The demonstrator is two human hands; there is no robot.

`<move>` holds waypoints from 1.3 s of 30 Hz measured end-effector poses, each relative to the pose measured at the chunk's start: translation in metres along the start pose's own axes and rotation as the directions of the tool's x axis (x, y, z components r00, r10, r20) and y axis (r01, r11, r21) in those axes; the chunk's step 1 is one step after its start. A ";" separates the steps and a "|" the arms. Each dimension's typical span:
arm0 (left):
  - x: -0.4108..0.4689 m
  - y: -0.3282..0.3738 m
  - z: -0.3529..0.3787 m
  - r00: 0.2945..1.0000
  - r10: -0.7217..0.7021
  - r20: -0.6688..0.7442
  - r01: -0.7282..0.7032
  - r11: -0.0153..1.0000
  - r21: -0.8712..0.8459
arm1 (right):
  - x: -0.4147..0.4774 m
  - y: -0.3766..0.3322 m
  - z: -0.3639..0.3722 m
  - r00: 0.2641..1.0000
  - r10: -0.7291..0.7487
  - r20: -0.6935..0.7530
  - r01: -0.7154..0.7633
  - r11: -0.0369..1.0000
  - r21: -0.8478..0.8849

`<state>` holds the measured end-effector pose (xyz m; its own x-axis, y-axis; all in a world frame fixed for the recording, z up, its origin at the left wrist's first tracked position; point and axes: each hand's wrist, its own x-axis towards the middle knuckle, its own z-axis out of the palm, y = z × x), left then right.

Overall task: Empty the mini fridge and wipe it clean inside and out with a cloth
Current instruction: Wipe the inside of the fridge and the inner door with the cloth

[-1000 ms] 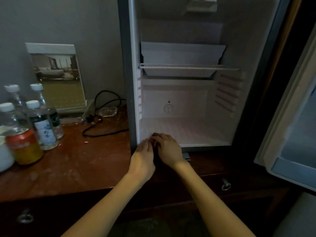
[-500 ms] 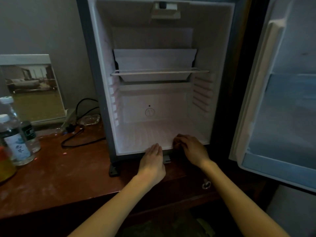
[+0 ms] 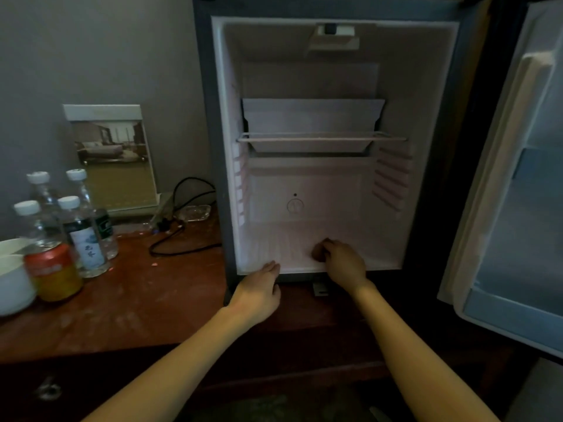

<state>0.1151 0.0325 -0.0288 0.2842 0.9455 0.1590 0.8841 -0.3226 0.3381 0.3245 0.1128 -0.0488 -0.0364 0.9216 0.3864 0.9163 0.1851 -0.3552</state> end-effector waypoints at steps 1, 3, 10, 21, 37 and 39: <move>-0.004 -0.004 -0.004 1.000 -0.012 -0.013 0.012 0.999 -0.035 | -0.002 -0.016 0.005 0.999 -0.048 -0.004 0.048 0.999 0.013; -0.010 -0.010 -0.009 0.998 -0.040 -0.047 0.037 0.997 -0.065 | -0.004 -0.045 0.017 0.989 -0.148 0.010 0.147 0.987 0.058; -0.039 -0.039 -0.019 0.991 -0.030 -0.129 0.027 0.999 -0.030 | 0.001 -0.121 0.038 0.925 -0.350 0.144 0.327 0.931 0.161; -0.033 -0.055 -0.030 0.851 0.234 -0.471 -0.087 0.946 0.313 | -0.003 -0.110 0.031 0.875 -0.455 0.168 0.419 0.883 0.212; 0.066 -0.078 -0.045 0.524 0.380 -0.762 -0.026 0.902 0.432 | 0.120 -0.112 0.082 0.944 -0.238 0.227 0.204 0.965 0.164; 0.071 -0.081 -0.044 0.488 0.409 -0.771 -0.113 0.906 0.409 | 0.132 -0.110 0.086 0.949 -0.237 0.208 0.206 0.965 0.163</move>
<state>0.0476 0.1237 -0.0042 0.2144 0.2956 0.9309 0.9203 -0.3805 -0.0912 0.1850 0.2437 -0.0317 -0.3351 0.9016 0.2736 0.8116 0.4237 -0.4023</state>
